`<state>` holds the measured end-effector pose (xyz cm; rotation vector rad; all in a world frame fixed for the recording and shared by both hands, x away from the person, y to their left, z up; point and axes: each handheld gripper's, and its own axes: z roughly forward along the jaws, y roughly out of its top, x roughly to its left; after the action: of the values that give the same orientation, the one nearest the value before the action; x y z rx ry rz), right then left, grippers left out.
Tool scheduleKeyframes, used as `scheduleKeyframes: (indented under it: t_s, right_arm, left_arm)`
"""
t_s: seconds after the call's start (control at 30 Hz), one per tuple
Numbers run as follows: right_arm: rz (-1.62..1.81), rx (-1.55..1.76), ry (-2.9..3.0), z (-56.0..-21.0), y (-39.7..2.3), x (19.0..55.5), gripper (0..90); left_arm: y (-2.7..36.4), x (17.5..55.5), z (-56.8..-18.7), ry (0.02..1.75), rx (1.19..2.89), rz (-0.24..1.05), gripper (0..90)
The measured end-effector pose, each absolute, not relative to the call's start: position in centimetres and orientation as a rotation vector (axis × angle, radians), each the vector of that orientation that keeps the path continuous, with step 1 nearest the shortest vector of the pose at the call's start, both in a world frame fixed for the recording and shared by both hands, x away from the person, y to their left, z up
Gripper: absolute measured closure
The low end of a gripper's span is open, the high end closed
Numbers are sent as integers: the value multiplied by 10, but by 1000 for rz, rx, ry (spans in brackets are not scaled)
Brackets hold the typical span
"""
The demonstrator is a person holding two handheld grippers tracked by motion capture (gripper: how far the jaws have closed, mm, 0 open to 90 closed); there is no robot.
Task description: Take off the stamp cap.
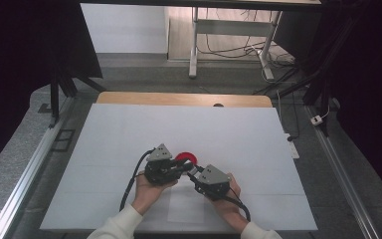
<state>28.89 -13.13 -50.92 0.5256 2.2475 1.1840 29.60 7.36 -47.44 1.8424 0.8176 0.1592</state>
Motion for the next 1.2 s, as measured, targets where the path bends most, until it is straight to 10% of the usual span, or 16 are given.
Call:
scheduleKeyframes:
  t_s: [1.2]
  right_arm:
    - [1166,535,2252,-509,-132,287,650]
  left_arm:
    - [76,296,-477,833,1812,132,758]
